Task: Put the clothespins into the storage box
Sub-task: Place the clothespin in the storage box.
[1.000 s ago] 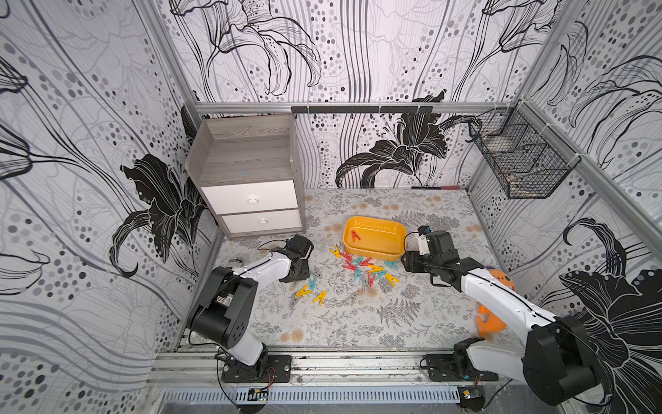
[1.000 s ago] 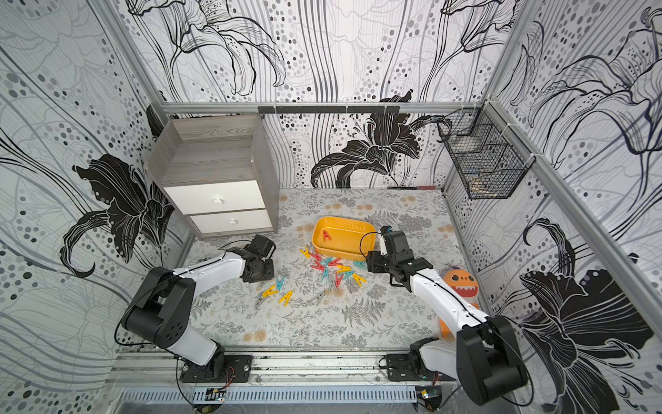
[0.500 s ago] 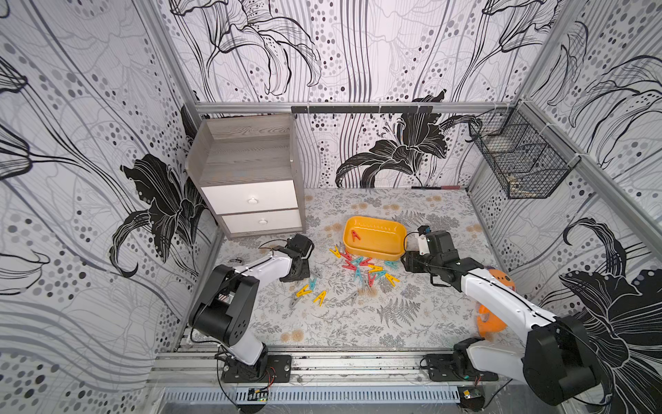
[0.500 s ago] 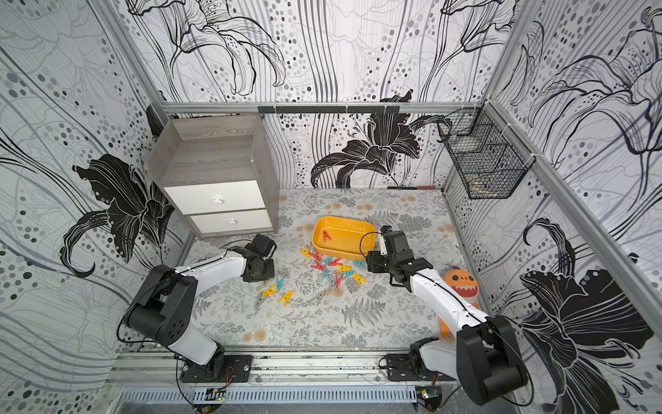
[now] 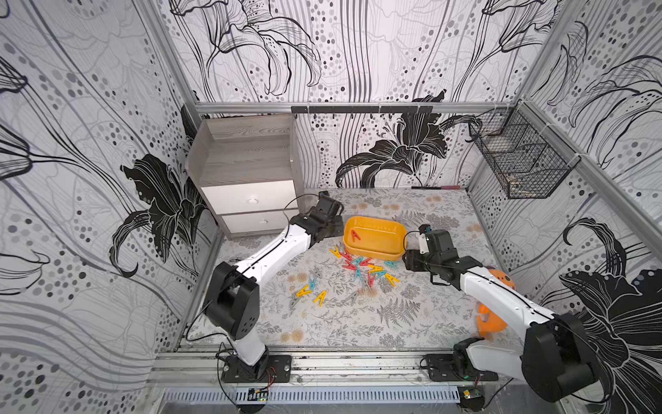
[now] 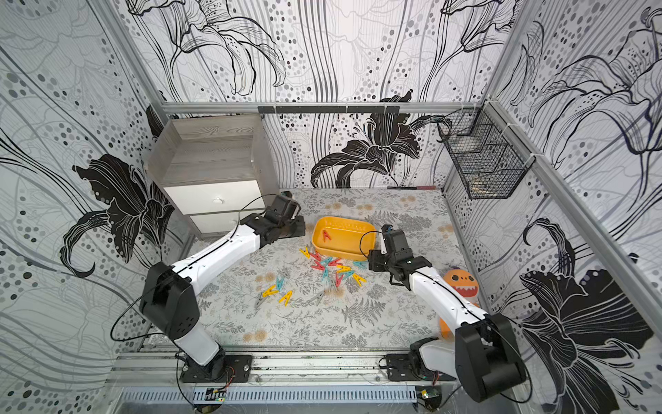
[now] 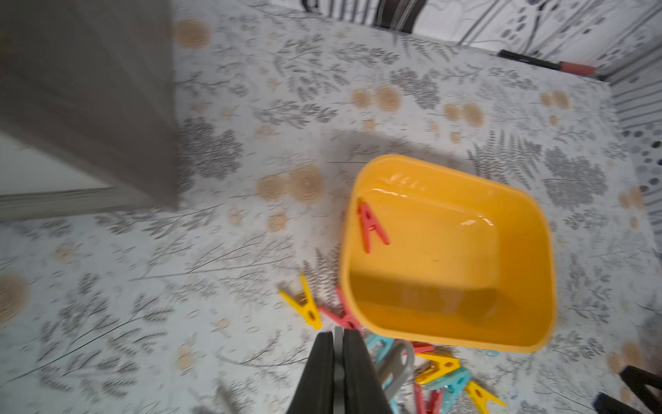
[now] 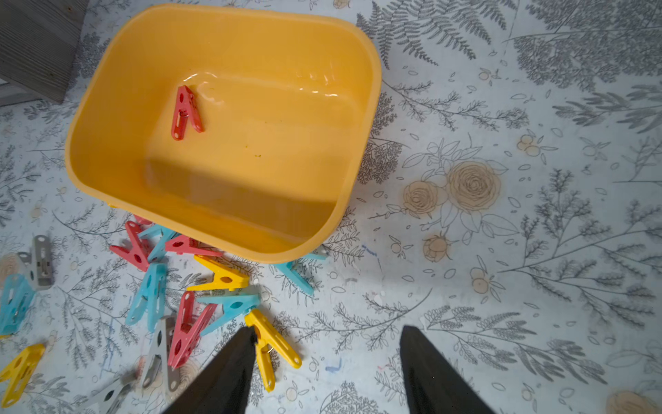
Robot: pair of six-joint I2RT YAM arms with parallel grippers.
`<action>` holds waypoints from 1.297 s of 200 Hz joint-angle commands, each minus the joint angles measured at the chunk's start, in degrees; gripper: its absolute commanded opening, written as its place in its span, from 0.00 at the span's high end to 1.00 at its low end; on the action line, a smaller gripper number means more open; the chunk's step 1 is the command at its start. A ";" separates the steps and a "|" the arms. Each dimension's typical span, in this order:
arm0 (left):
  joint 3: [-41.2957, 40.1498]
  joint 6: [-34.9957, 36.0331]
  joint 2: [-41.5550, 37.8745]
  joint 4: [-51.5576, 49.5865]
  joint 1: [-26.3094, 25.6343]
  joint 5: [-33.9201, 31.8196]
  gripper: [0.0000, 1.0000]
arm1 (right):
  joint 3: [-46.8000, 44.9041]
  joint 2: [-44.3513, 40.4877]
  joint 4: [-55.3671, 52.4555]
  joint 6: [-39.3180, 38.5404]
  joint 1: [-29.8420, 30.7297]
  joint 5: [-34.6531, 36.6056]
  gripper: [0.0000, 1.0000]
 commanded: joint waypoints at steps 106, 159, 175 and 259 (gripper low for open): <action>18.38 -9.59 28.69 11.09 -3.02 4.64 0.89 | 2.57 5.21 2.63 2.23 0.35 1.70 0.31; 20.48 -9.61 32.10 8.96 -3.04 1.54 0.83 | 3.05 6.61 3.26 1.74 0.34 0.56 0.31; 21.30 -9.53 32.53 8.25 -2.94 1.41 0.83 | 3.36 6.76 3.04 1.49 0.35 0.51 0.31; 15.87 -4.99 14.08 6.12 -2.80 -3.56 0.52 | 3.48 6.00 2.05 0.76 0.35 1.30 0.31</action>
